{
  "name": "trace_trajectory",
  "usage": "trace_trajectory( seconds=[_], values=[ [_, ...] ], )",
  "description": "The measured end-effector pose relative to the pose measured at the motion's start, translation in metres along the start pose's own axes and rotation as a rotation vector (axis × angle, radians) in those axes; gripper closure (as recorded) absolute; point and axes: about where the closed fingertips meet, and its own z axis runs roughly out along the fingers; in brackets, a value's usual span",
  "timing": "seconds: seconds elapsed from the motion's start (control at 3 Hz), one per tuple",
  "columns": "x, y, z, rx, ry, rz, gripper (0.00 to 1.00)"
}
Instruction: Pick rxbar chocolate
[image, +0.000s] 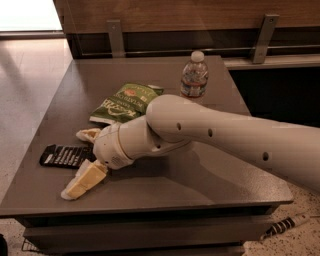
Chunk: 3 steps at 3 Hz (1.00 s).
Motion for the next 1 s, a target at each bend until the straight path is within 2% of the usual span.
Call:
trace_trajectory(
  seconds=[0.67, 1.0],
  values=[
    [-0.006, -0.0003, -0.0029, 0.0, 0.0, 0.0, 0.94],
    [-0.007, -0.0003, -0.0033, 0.0, 0.0, 0.0, 1.0]
  ],
)
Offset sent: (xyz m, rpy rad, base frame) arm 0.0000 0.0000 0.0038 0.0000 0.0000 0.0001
